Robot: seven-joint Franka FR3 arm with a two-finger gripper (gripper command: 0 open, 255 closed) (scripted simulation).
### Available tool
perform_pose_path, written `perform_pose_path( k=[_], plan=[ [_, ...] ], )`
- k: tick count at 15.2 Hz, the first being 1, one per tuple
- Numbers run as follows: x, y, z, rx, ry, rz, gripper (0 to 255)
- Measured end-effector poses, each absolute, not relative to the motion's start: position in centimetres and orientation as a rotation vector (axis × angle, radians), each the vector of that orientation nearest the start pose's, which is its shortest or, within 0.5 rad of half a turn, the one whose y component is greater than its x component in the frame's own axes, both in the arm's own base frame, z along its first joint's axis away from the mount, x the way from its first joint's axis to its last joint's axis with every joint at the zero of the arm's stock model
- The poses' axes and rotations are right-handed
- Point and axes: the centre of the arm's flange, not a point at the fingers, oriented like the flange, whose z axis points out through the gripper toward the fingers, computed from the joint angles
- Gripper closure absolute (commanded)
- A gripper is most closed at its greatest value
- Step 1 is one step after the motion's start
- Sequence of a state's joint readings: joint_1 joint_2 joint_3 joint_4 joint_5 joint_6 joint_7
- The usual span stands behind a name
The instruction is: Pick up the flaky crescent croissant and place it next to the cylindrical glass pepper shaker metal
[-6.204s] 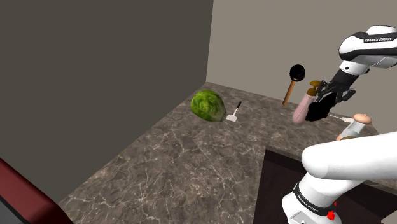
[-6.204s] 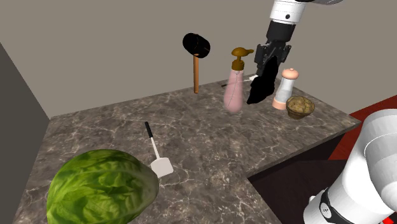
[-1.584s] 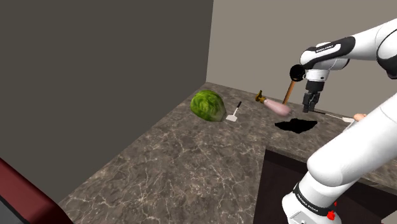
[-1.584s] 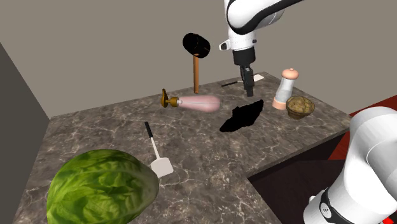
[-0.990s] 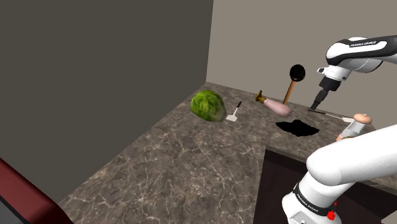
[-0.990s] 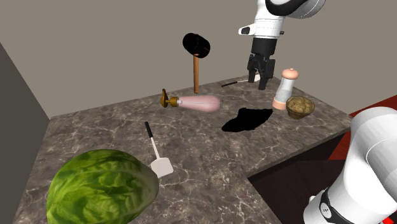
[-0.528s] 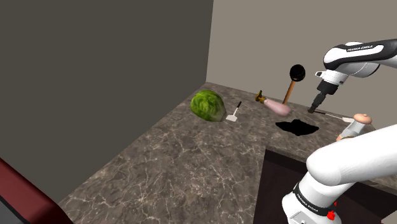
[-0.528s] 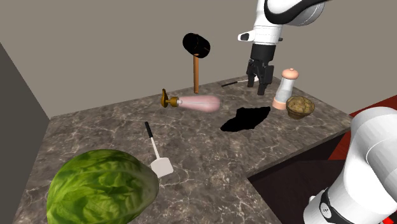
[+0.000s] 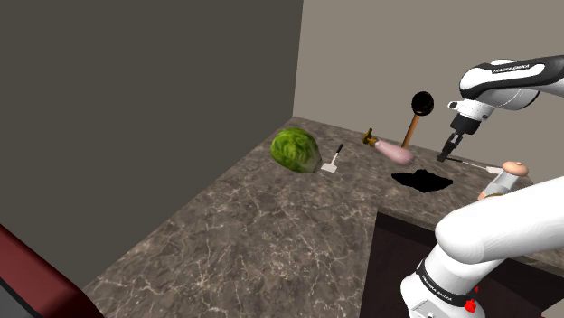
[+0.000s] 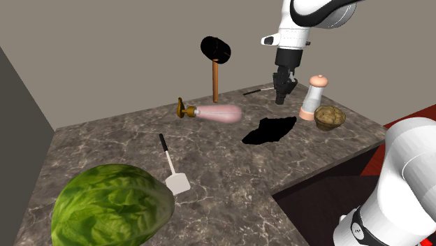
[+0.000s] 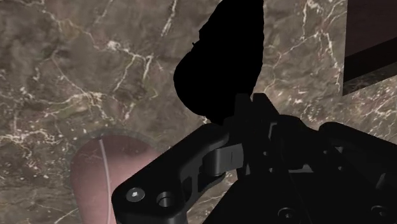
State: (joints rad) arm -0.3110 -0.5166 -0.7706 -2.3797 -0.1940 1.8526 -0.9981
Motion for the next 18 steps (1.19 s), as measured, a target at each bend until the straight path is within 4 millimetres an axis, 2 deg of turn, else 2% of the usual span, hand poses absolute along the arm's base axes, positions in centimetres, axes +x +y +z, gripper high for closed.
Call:
perform_pose_path(
  k=[4,5,8,13,15,18],
  plan=[
    [17.1,-38.1,44.5,-2.941,-0.113,-0.110,255],
    [17.1,-38.1,44.5,-2.941,-0.113,-0.110,0],
    [18.0,-37.6,43.3,-2.954,-0.126,-0.113,0],
    [21.9,-35.0,38.7,-3.011,-0.183,-0.131,0],
    [22.8,-33.9,36.4,-3.034,-0.207,-0.140,0],
    [23.7,-33.2,34.6,-3.047,-0.218,-0.147,0]
  ],
)
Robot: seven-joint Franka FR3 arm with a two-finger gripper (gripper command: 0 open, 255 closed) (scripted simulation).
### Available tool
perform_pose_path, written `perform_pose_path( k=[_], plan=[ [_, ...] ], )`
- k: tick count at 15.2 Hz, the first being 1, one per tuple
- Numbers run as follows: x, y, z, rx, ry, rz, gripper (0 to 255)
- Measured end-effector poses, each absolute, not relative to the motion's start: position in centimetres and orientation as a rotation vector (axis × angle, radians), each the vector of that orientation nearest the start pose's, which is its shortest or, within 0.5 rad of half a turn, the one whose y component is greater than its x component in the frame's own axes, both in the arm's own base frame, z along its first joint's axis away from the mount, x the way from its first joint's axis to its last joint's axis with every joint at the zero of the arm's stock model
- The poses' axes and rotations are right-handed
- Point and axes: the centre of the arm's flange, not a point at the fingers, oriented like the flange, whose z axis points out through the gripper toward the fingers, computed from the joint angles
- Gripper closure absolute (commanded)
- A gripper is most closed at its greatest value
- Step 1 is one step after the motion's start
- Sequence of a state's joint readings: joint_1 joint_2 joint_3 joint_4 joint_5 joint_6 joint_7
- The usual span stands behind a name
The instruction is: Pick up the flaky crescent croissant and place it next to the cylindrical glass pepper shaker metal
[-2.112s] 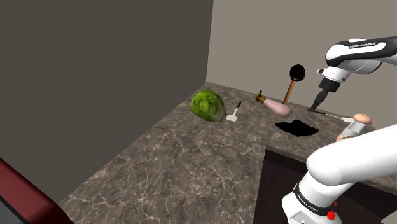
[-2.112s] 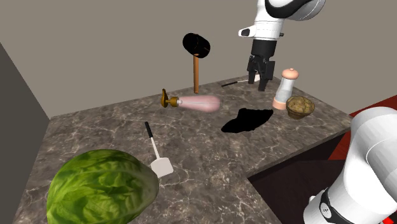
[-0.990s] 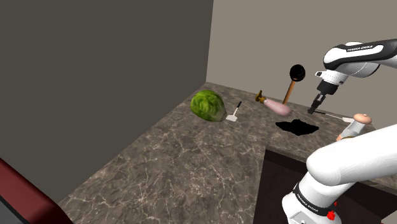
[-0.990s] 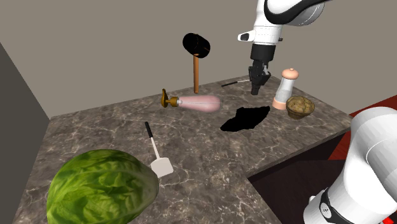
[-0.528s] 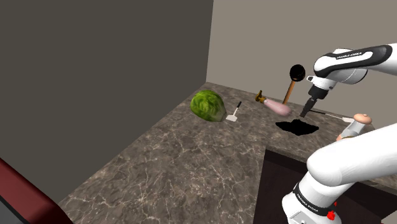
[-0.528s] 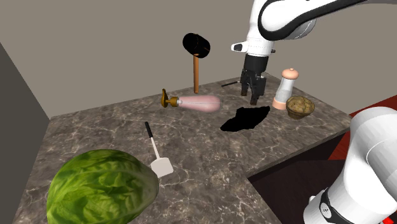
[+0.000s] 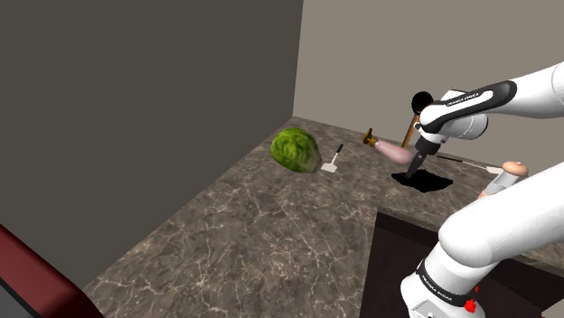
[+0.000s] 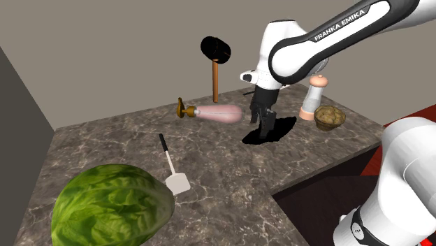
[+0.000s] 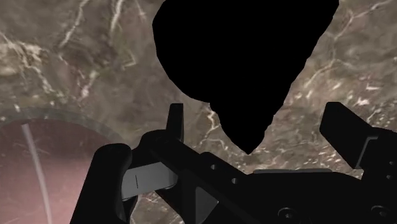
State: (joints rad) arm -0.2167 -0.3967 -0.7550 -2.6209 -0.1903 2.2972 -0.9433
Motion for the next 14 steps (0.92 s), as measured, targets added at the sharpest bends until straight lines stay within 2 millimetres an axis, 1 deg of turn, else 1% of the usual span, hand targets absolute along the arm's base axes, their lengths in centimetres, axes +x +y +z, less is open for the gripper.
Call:
perform_pose_path(
  k=[5,12,13,14],
  plan=[
    [23.9,-32.8,32.1,-3.049,-0.220,-0.149,0],
    [24.0,-32.8,31.7,-3.049,-0.219,-0.150,0],
    [24.0,-32.8,31.7,-3.049,-0.219,-0.150,255],
    [24.0,-32.8,31.7,-3.049,-0.219,-0.149,255]
  ],
)
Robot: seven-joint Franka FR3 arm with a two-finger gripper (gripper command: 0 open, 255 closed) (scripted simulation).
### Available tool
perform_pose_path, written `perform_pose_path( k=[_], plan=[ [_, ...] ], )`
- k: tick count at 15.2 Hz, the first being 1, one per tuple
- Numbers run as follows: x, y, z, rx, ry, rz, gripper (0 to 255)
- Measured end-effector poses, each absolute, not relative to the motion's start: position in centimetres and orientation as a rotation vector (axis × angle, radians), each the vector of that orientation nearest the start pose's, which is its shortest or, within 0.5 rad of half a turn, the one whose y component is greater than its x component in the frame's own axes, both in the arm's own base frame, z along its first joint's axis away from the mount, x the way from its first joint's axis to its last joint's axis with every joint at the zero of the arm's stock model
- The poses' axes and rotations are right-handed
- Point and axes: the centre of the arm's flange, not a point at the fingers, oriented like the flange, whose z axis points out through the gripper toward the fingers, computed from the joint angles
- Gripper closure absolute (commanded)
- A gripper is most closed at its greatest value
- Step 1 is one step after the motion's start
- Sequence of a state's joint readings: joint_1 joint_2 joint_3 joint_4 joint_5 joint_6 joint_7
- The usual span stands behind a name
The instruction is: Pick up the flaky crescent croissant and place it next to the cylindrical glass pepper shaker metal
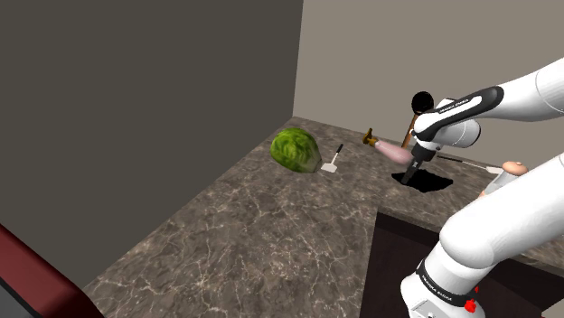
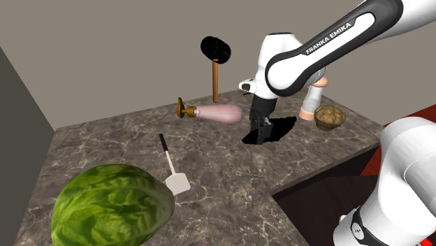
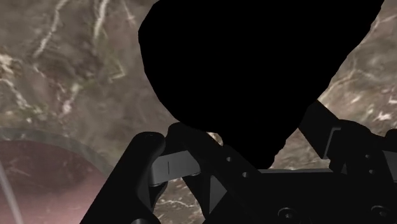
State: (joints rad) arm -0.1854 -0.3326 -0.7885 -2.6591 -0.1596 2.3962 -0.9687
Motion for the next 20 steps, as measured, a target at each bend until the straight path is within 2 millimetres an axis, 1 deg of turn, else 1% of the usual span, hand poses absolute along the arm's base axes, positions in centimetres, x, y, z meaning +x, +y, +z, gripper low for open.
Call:
perform_pose_path(
  k=[9,12,20],
  plan=[
    [24.0,-32.8,31.7,-3.049,-0.220,-0.150,255],
    [23.9,-32.8,32.7,-3.049,-0.219,-0.150,255],
    [24.0,-32.8,36.9,-3.049,-0.219,-0.150,255]
  ],
)
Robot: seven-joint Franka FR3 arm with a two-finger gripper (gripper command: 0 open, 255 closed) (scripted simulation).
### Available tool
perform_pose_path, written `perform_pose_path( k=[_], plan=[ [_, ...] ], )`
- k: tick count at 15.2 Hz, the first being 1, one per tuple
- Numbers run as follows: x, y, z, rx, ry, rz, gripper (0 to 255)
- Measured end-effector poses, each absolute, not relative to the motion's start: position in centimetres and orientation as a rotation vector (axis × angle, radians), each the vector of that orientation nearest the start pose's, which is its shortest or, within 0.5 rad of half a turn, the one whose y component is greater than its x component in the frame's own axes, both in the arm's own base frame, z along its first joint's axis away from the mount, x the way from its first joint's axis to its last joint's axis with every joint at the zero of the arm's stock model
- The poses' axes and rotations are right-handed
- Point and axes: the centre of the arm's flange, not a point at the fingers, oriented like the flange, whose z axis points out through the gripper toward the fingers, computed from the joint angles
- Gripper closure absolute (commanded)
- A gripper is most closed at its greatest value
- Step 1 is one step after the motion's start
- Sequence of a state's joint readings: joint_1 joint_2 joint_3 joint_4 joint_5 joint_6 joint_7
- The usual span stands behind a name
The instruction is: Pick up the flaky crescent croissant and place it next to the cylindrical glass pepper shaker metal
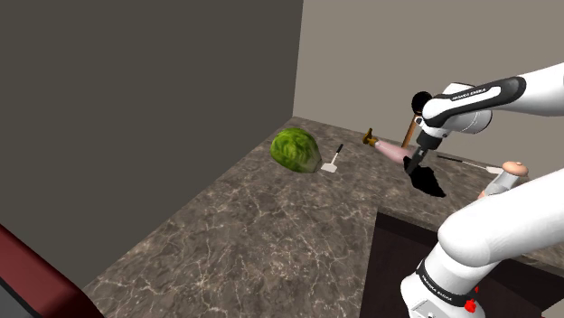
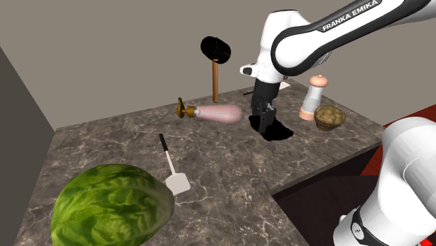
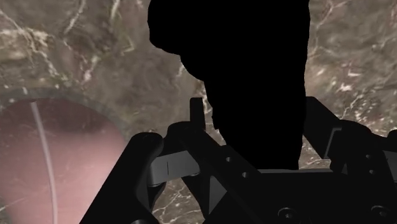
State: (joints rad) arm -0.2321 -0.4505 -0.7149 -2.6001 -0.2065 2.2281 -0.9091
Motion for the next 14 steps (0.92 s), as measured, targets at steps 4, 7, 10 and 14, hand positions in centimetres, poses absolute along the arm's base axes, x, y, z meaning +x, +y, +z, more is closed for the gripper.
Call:
perform_pose_path(
  k=[4,7,10,14],
  plan=[
    [23.9,-32.9,39.0,-3.049,-0.219,-0.150,255],
    [24.0,-32.9,40.6,-3.049,-0.219,-0.150,255],
    [24.0,-32.8,42.2,-3.049,-0.219,-0.150,255],
    [23.9,-32.9,44.3,-3.049,-0.219,-0.149,255]
  ],
)
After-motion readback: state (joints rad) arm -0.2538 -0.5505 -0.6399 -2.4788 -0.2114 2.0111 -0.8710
